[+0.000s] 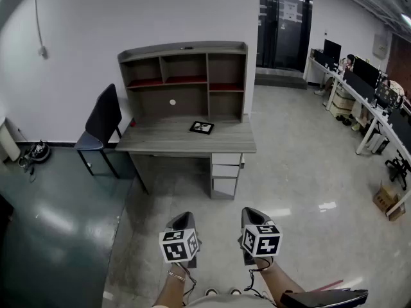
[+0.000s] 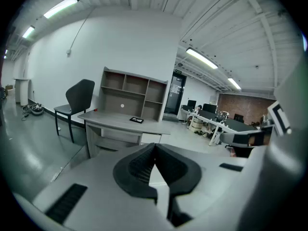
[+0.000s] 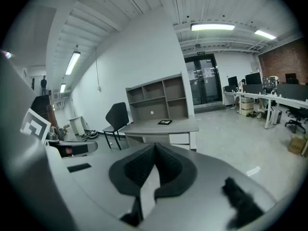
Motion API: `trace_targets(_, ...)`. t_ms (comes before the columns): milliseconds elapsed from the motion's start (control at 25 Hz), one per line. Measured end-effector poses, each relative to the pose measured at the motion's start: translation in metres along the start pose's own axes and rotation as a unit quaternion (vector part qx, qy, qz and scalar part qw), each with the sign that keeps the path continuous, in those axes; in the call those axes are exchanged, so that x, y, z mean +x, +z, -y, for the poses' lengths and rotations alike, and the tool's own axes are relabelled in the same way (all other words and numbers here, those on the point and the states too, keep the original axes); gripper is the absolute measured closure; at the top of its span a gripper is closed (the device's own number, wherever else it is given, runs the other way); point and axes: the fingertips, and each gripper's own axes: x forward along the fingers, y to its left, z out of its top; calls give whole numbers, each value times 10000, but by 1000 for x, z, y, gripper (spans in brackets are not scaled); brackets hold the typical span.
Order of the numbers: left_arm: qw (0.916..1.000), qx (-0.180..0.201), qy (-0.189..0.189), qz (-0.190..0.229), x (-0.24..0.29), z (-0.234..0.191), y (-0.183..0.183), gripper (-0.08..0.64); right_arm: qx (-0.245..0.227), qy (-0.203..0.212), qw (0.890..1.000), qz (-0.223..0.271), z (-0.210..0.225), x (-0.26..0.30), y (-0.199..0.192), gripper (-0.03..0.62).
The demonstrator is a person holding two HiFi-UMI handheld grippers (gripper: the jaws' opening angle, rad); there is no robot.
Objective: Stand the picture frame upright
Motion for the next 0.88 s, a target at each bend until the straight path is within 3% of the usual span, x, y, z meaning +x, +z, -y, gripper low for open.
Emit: trace_targets(880, 9997, -142, 2, -202, 14, -46, -11, 546, 330, -202, 9992, -6, -10, 30, -4, 560)
